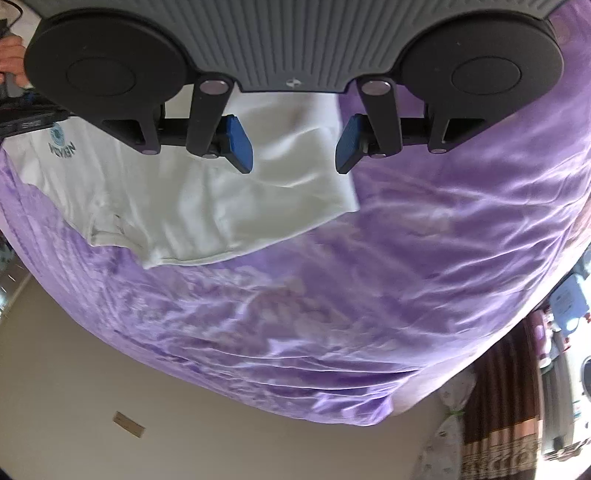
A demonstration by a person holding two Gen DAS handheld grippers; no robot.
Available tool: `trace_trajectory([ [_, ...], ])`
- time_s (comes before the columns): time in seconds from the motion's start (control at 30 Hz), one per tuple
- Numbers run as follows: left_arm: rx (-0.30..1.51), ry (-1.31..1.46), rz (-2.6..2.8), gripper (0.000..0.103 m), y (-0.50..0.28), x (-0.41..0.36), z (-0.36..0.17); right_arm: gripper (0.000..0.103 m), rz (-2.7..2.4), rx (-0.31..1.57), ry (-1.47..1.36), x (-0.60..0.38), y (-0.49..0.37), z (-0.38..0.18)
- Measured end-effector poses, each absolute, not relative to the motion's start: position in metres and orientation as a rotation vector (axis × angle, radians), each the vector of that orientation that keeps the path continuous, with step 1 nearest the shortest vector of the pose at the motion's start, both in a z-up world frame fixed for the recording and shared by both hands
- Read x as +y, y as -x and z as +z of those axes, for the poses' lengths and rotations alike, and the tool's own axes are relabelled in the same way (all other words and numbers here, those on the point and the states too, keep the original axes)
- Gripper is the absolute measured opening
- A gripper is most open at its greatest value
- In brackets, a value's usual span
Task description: Fold small clothes
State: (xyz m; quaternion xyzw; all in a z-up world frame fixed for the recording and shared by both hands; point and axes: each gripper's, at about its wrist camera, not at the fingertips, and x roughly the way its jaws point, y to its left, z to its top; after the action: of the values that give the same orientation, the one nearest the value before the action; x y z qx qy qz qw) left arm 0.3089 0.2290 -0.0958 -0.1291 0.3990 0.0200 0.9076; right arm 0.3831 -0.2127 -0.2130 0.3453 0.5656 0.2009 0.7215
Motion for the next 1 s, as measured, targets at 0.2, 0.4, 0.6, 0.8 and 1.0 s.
trace_trajectory([
  [0.2, 0.784, 0.306, 0.093, 0.058, -0.301, 0.243, -0.093, 0.0, 0.555, 1.052, -0.603, -0.184, -0.381, -0.119],
  [0.4, 0.734, 0.318, 0.113, 0.058, -0.301, 0.246, -0.08, 0.0, 0.66, 0.774, -0.336, -0.136, -0.375, 0.037],
  [0.6, 0.71, 0.369, 0.061, 0.058, -0.307, 0.243, -0.074, 0.0, 0.618, 0.588, -0.275, -0.148, -0.383, 0.131],
  [0.8, 0.759, 0.345, 0.044, 0.057, -0.332, 0.222, -0.093, 0.0, 0.484, 0.595, -0.286, -0.204, -0.398, 0.125],
  [1.0, 0.82, 0.363, 0.038, 0.056, -0.363, 0.211, -0.124, 0.0, 0.311, 0.803, -0.362, -0.275, -0.425, 0.012],
])
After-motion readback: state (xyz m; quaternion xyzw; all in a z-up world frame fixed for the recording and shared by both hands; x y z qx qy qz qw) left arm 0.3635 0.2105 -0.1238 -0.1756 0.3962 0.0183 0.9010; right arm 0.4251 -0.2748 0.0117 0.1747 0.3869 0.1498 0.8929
